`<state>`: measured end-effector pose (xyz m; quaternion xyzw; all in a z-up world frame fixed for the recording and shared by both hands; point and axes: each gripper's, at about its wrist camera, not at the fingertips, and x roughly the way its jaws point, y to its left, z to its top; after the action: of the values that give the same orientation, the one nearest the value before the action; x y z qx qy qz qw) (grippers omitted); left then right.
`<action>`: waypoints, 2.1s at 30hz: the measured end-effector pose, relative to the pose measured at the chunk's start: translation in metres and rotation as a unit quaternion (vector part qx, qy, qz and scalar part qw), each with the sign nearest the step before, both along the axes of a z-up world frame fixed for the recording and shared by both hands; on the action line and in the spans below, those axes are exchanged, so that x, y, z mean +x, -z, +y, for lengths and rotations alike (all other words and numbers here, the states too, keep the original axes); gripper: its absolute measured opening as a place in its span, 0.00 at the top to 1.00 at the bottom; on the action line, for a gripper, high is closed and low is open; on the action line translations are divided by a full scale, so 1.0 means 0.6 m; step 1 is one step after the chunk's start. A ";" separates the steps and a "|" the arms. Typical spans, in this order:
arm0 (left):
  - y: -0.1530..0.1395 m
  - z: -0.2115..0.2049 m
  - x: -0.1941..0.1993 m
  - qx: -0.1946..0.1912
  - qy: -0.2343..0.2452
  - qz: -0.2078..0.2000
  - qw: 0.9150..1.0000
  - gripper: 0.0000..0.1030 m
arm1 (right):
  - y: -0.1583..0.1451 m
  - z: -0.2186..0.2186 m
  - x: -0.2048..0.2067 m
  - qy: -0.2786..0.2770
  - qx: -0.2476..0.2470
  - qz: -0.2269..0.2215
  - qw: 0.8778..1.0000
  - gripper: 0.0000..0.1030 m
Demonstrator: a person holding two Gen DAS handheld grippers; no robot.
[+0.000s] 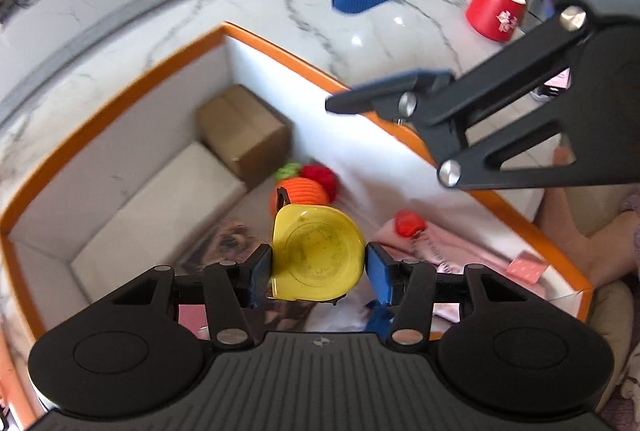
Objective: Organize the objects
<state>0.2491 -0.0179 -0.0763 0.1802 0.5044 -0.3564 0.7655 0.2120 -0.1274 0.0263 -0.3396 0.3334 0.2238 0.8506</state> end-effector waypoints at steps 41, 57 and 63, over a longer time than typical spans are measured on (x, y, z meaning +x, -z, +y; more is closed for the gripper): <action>-0.145 0.011 -0.128 0.012 0.029 -0.101 0.994 0.36 | -0.043 -0.046 -0.076 0.046 0.128 0.051 0.989 0.43; -0.224 0.089 -0.317 -0.066 -0.217 -0.245 0.943 0.19 | -0.088 -0.030 -0.265 0.082 0.222 0.028 0.971 0.30; -0.206 0.104 -0.357 -0.064 -0.299 -0.256 0.917 0.13 | -0.073 -0.026 -0.305 0.124 0.248 0.028 0.960 0.23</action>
<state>0.0351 0.0443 0.0472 0.0561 0.2974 -0.0838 0.9494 0.0289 -0.1427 0.0699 -0.0673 0.3305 0.2017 0.9195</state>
